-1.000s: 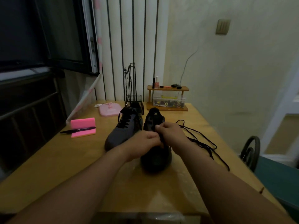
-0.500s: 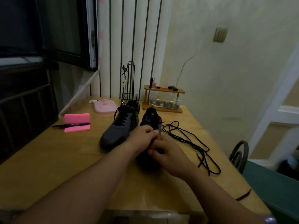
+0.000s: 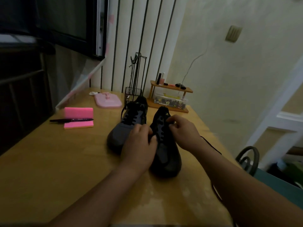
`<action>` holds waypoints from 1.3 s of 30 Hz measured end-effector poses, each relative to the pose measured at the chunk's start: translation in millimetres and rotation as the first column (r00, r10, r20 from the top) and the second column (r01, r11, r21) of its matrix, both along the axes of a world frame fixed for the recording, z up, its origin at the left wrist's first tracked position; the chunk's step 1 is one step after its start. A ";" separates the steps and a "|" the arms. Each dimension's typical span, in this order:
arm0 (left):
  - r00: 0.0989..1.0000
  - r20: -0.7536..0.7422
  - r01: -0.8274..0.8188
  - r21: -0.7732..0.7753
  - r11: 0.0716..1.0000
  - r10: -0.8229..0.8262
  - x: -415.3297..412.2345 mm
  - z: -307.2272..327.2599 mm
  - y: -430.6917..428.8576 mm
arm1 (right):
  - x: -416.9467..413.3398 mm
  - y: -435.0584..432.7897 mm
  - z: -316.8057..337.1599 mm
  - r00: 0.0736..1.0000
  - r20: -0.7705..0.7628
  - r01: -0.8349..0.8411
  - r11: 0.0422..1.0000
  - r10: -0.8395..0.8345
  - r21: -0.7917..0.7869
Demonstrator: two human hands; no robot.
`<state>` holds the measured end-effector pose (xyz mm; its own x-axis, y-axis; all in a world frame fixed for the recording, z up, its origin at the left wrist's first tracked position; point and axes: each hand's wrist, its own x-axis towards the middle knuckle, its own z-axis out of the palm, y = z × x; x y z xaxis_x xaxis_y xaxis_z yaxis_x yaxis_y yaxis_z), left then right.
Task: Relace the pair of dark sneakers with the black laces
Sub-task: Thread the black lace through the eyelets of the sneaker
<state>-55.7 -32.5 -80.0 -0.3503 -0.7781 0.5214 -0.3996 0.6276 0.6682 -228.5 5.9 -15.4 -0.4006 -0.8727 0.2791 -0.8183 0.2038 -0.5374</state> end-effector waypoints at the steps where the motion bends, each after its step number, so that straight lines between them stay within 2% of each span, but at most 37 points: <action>1: 0.998 -0.043 0.036 0.054 0.998 -0.034 -5.5 5.9 -3.7 | -1.1 -5.1 2.7 0.999 -0.031 0.008 1.000 -0.007 0.027; 4: 0.996 -0.040 0.092 0.222 0.971 -0.085 -24.4 18.1 -23.3 | -5.0 -18.7 6.5 0.999 -0.045 0.022 0.997 -0.019 0.075; 7: 0.989 0.107 0.061 0.336 0.940 -0.102 -36.5 20.3 -29.5 | -10.4 -18.5 8.5 1.000 0.022 -0.010 0.989 0.007 0.147; 10: 0.990 0.130 0.006 0.375 0.927 -0.059 -41.7 17.3 -24.7 | -15.3 -12.4 7.8 0.981 0.188 -0.083 0.982 0.051 0.171; 14: 0.999 0.053 -0.008 0.375 0.927 -0.012 -45.1 9.7 -19.5 | -23.8 -7.0 5.1 0.895 0.433 -0.198 0.966 0.108 0.169; 16: 1.000 -0.006 -0.008 0.346 0.938 0.011 -45.7 2.9 -16.8 | -24.8 -8.7 4.4 0.899 0.418 -0.225 0.957 0.132 0.182; 18: 0.997 -0.072 0.000 0.318 0.948 0.024 -46.1 -4.3 -13.4 | -21.2 -11.5 6.0 0.937 0.304 -0.240 0.949 0.172 0.202; 20: 0.992 -0.122 0.006 0.299 0.954 0.032 -46.9 -9.2 -10.5 | -21.3 -16.7 7.6 0.943 0.255 -0.270 0.939 0.213 0.213; 23: 0.990 -0.127 -0.030 0.251 0.968 0.063 -47.1 -14.3 -8.6 | -25.9 -19.3 9.2 0.931 0.269 -0.305 0.930 0.246 0.204; 27: 0.988 -0.125 -0.063 0.211 0.975 0.091 -49.0 -19.3 -7.3 | -35.5 -16.4 3.6 0.901 0.342 -0.319 0.942 0.268 0.102; 30: 0.984 -0.152 -0.058 0.238 0.970 0.097 -49.5 -20.5 -11.9 | -47.4 -17.2 -3.0 0.811 0.493 -0.370 0.929 0.314 0.018; 32: 0.980 -0.171 -0.054 0.258 0.965 0.100 -49.7 -20.5 -15.2 | -57.1 -16.1 -5.1 0.687 0.642 -0.425 0.905 0.341 -0.026; 33: 0.980 -0.173 -0.048 0.263 0.964 0.096 -49.8 -20.7 -15.7 | -60.1 -14.4 -4.7 0.632 0.697 -0.449 0.893 0.338 -0.025; 34: 0.981 -0.171 -0.041 0.264 0.964 0.089 -50.3 -21.2 -15.5 | -61.2 -13.4 -2.8 0.621 0.715 -0.464 0.886 0.320 0.007; 35: 0.982 -0.170 -0.032 0.262 0.965 0.079 -51.0 -21.4 -15.1 | -60.2 -12.0 0.9 0.659 0.693 -0.470 0.879 0.292 0.077; 37: 0.983 -0.172 -0.017 0.261 0.965 0.064 -51.8 -21.1 -15.5 | -50.8 -12.7 11.8 0.822 0.508 -0.415 0.882 0.258 0.223; 38: 0.983 -0.172 -0.011 0.266 0.964 0.058 -51.9 -21.0 -16.5 | -44.4 -14.4 15.6 0.876 0.403 -0.370 0.906 0.265 0.208; 39: 0.983 -0.175 -0.003 0.277 0.961 0.053 -51.7 -21.4 -17.9 | -38.3 -15.3 17.4 0.892 0.342 -0.353 0.928 0.295 0.121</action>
<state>-107.4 -50.4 -101.4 -0.2468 -0.9079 0.3389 -0.2721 0.4005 0.8750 -266.8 -9.4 2.0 -0.1278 -0.9916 0.0172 -0.6504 0.0707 -0.7563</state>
